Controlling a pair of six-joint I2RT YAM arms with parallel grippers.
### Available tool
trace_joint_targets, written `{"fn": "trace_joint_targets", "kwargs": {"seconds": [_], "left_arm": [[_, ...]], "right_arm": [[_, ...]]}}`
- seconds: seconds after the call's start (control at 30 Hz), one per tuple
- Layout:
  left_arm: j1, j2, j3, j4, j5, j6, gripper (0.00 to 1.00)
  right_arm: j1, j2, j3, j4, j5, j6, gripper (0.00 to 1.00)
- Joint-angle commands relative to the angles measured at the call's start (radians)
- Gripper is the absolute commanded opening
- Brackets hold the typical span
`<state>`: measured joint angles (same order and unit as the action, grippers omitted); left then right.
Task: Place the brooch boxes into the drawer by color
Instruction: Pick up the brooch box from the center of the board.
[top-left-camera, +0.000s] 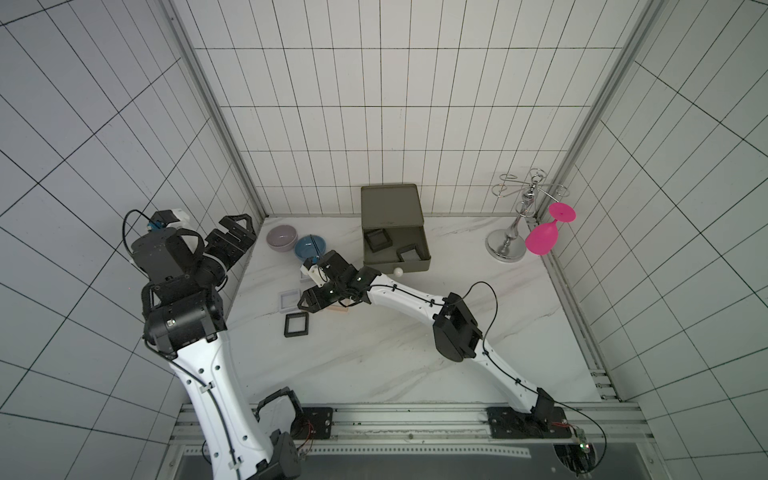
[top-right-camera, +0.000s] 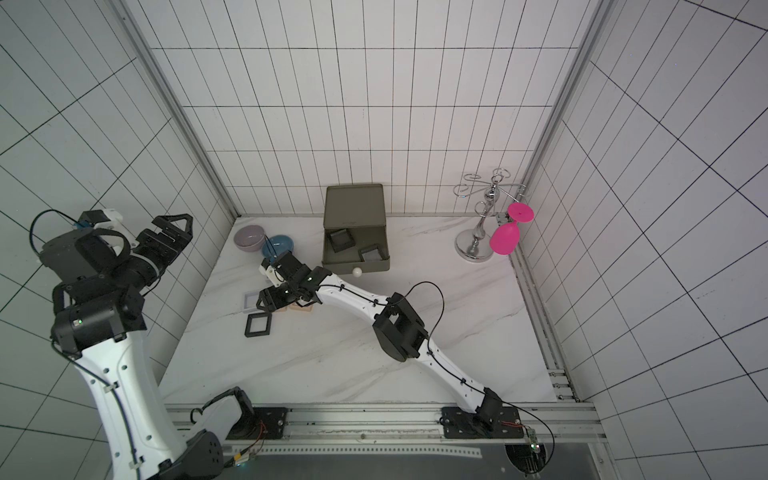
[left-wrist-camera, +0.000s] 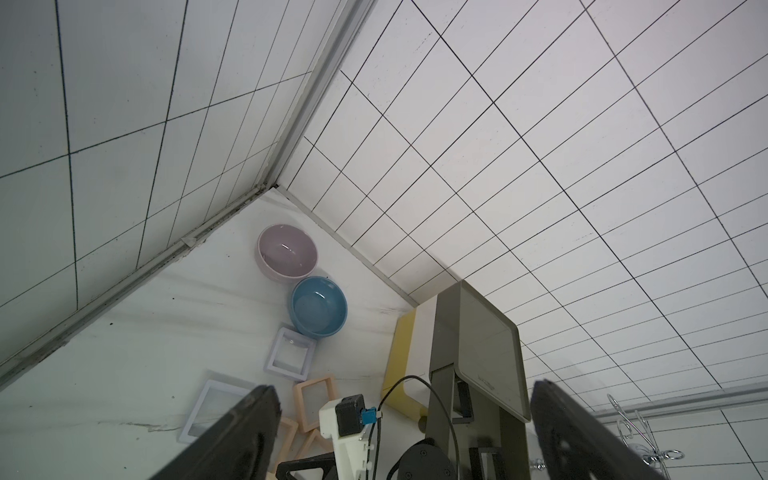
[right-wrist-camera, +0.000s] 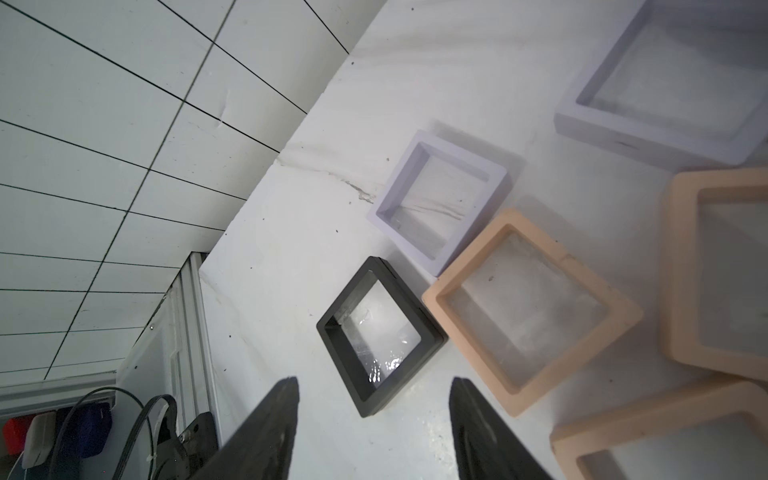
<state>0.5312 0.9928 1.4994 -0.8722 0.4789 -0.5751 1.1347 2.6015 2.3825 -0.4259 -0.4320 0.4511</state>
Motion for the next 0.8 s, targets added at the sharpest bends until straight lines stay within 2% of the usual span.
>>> {"fn": "trace_joint_targets", "kwargs": {"seconds": [0.0, 0.17, 0.37, 0.47, 0.53, 0.67, 0.77], "left_arm": [[-0.007, -0.008, -0.025, 0.028, 0.018, -0.006, 0.98], [-0.031, -0.015, -0.05, 0.053, 0.02, -0.026, 0.98], [-0.082, -0.028, -0.1, 0.065, -0.009, -0.023, 0.98], [-0.086, -0.015, -0.154, 0.063, -0.011, -0.004, 0.98], [-0.086, 0.007, -0.162, 0.022, -0.022, 0.034, 0.96], [-0.086, 0.02, -0.178, -0.054, -0.103, 0.103, 0.96], [-0.083, 0.037, -0.194, -0.079, -0.157, 0.119, 0.96]], "right_arm": [[0.015, 0.028, 0.05, -0.048, 0.035, 0.048, 0.59], [0.015, 0.034, 0.055, -0.109, 0.059, 0.075, 0.55], [0.022, 0.078, 0.111, -0.183, 0.017, 0.094, 0.52], [0.016, 0.022, 0.071, -0.176, 0.028, 0.078, 0.53], [0.004, -0.098, -0.078, -0.115, 0.065, 0.057, 0.54], [-0.039, -0.44, -0.558, 0.15, 0.121, 0.05, 0.57], [-0.044, -0.631, -0.762, 0.173, 0.175, 0.0, 0.58]]}}
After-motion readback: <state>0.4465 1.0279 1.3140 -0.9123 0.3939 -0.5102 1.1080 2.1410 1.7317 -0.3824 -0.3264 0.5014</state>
